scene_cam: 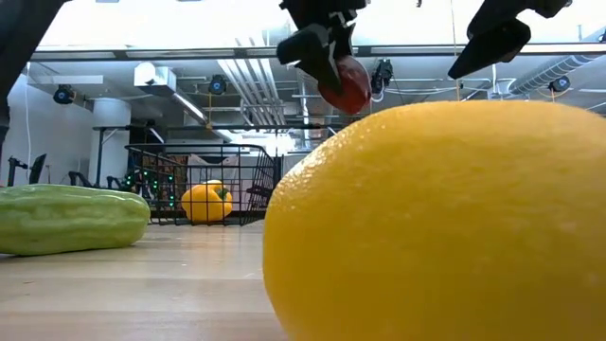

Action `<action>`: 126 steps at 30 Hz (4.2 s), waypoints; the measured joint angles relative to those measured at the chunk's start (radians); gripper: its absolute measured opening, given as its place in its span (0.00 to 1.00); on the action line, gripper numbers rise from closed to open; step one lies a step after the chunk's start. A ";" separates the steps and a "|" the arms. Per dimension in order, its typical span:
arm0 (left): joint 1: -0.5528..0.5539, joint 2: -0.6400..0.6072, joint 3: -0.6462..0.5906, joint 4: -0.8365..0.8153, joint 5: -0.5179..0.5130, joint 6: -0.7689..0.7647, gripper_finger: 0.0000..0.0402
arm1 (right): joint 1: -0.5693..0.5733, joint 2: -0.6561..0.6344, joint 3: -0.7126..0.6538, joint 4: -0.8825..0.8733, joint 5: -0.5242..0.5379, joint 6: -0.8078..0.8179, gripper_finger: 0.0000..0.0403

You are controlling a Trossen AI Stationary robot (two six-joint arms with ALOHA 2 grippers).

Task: Sort produce into baskets
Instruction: Put the red apple into the gold wire basket

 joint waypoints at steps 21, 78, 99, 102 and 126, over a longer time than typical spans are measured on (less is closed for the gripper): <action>0.135 0.248 0.207 -0.002 0.160 0.075 0.85 | 0.000 0.001 -0.002 -0.030 0.025 -0.029 0.96; 0.075 0.297 0.356 -0.151 0.202 0.021 0.86 | -0.024 0.005 -0.077 -0.063 0.635 -0.231 0.96; -0.091 0.231 0.357 -0.138 0.200 -0.131 0.86 | -0.071 0.000 -0.077 0.188 0.432 -0.399 0.94; -0.093 0.231 0.357 -0.130 0.194 -0.132 0.86 | -0.073 -0.002 -0.077 0.188 0.434 -0.399 0.89; -0.093 0.223 0.355 -0.109 0.147 -0.188 0.86 | -0.118 -0.002 -0.076 0.189 0.391 -0.384 0.90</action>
